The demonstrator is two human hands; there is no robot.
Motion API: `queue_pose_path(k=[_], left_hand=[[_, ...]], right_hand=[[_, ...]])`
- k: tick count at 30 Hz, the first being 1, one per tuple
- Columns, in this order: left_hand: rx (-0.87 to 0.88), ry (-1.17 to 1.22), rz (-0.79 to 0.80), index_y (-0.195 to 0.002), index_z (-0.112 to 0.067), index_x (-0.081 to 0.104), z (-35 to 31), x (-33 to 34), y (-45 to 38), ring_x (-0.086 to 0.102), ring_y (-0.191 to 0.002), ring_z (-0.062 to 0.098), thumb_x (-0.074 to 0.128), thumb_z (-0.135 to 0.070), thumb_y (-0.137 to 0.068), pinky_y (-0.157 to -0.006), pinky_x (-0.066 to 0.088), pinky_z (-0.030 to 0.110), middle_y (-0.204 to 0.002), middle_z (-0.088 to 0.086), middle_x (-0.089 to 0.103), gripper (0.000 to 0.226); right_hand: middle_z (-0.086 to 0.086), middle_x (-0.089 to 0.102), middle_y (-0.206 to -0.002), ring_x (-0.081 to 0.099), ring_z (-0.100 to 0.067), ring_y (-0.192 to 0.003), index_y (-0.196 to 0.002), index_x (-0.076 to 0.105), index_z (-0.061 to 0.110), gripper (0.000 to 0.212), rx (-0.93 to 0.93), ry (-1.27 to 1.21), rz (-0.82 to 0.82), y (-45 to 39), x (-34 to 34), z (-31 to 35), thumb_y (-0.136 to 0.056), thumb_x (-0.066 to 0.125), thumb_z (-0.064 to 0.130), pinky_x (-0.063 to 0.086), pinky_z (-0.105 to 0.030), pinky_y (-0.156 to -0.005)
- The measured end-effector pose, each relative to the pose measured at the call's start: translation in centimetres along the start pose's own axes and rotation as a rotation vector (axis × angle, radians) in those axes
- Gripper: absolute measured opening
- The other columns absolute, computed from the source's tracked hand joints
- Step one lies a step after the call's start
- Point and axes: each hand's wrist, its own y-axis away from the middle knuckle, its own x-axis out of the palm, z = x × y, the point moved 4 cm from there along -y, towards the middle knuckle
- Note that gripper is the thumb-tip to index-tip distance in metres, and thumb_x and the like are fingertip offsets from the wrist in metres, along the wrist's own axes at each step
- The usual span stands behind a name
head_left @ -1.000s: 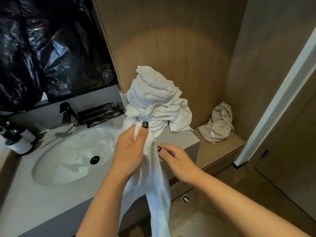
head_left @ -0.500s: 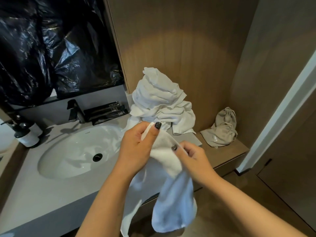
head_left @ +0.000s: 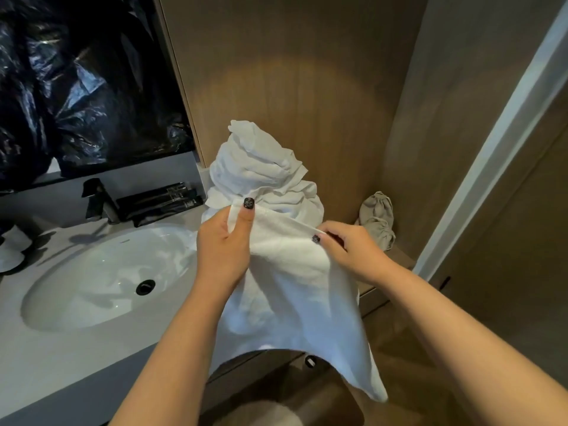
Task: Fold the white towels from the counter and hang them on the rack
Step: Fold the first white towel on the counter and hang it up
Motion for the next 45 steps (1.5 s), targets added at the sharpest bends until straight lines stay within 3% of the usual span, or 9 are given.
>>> queue_pose_path(k=[5, 9, 13, 20, 23, 27, 30, 33, 45], left_hand=[[-0.110, 0.018, -0.040, -0.073, 0.008, 0.046, 2.5, -0.8, 0.7, 0.036, -0.058, 0.008, 0.052, -0.038, -0.100, -0.058, 0.028, 0.030, -0.065, 0.005, 0.041, 0.053], [-0.207, 0.046, -0.130, -0.069, -0.006, 0.051, 3.8, -2.0, 1.1, 0.039, -0.057, 0.007, 0.053, -0.034, -0.100, -0.056, 0.031, 0.027, -0.066, 0.001, 0.046, 0.042], [-0.305, 0.157, -0.258, -0.082, -0.003, 0.059, 5.3, -3.8, 0.7, 0.047, -0.070, 0.019, 0.053, -0.037, -0.100, -0.064, 0.038, 0.034, -0.077, 0.008, 0.052, 0.039], [0.015, 0.025, 0.098, -0.110, -0.022, 0.070, 2.0, -2.2, 1.0, 0.064, -0.091, -0.002, 0.052, -0.043, -0.098, -0.078, 0.047, 0.014, -0.095, -0.013, 0.071, 0.030], [0.078, 0.030, 0.307, -0.127, -0.027, 0.064, 1.6, -0.3, 1.8, 0.055, -0.122, 0.000, 0.048, -0.048, -0.094, -0.099, 0.042, 0.018, -0.127, -0.013, 0.064, 0.043], [0.103, 0.061, 0.472, -0.138, -0.030, 0.055, 1.2, 1.1, 2.3, 0.040, -0.134, -0.007, 0.045, -0.057, -0.091, -0.110, 0.032, 0.014, -0.142, -0.022, 0.051, 0.056], [0.093, 0.056, 0.484, -0.117, -0.030, 0.069, 1.3, 1.9, 2.4, 0.052, -0.121, -0.009, 0.042, -0.059, -0.089, -0.100, 0.041, 0.015, -0.126, -0.023, 0.063, 0.048], [0.105, -0.032, 0.390, -0.067, -0.022, 0.054, 1.3, 2.4, 2.5, 0.050, -0.064, -0.001, 0.040, -0.063, -0.087, -0.063, 0.040, 0.019, -0.066, -0.019, 0.056, 0.047], [0.066, -0.133, 0.192, -0.058, -0.022, 0.026, 2.9, 2.6, 0.9, 0.032, -0.048, 0.006, 0.047, -0.025, -0.103, -0.049, 0.024, 0.022, -0.047, -0.016, 0.041, 0.049]], right_hand=[[-0.006, 0.061, -0.082, 0.054, -0.021, -0.076, -0.088, 0.060, 0.004, 0.026, 0.147, 0.116, 0.101, 1.9, 0.2, -4.1, -0.103, 0.045, 0.020, 0.042, -0.038, -0.071], [0.005, 0.057, -0.077, 0.050, -0.006, -0.070, -0.079, 0.052, 0.025, 0.025, 0.192, 0.149, 0.098, 2.5, -0.4, -5.0, -0.103, 0.044, 0.028, 0.037, -0.021, -0.062], [0.006, 0.050, -0.066, 0.045, -0.001, -0.060, -0.072, 0.052, 0.023, 0.027, 0.221, 0.051, -0.040, 3.1, -2.1, -5.5, -0.098, 0.057, 0.025, 0.033, -0.015, -0.056], [0.001, 0.066, -0.083, 0.058, -0.011, -0.075, -0.088, 0.068, 0.014, 0.012, 0.034, -0.155, -0.042, 1.5, -2.9, 0.3, -0.096, 0.060, 0.017, 0.042, -0.016, -0.067], [0.005, 0.069, -0.086, 0.062, -0.012, -0.081, -0.093, 0.071, 0.011, 0.013, -0.055, -0.156, 0.076, 0.8, -2.1, 3.5, -0.095, 0.061, 0.019, 0.045, -0.017, -0.070], [0.018, 0.066, -0.079, 0.060, -0.001, -0.076, -0.093, 0.073, 0.012, 0.009, -0.070, -0.232, 0.203, 0.4, -1.6, 5.6, -0.093, 0.065, 0.016, 0.043, -0.013, -0.069], [0.009, 0.069, -0.081, 0.060, -0.001, -0.076, -0.093, 0.074, 0.007, 0.011, -0.095, -0.268, 0.219, 0.6, -1.9, 6.5, -0.092, 0.067, 0.015, 0.043, -0.015, -0.069], [-0.009, 0.071, -0.086, 0.060, -0.009, -0.077, -0.093, 0.074, 0.003, 0.014, -0.079, -0.271, 0.183, 0.9, -2.7, 6.2, -0.091, 0.068, 0.016, 0.045, -0.020, -0.068], [-0.003, 0.069, -0.077, 0.062, -0.021, -0.074, -0.081, 0.074, 0.011, 0.019, 0.065, -0.118, 0.174, 2.7, -3.1, 1.3, -0.085, 0.074, 0.030, 0.046, -0.037, -0.064]])
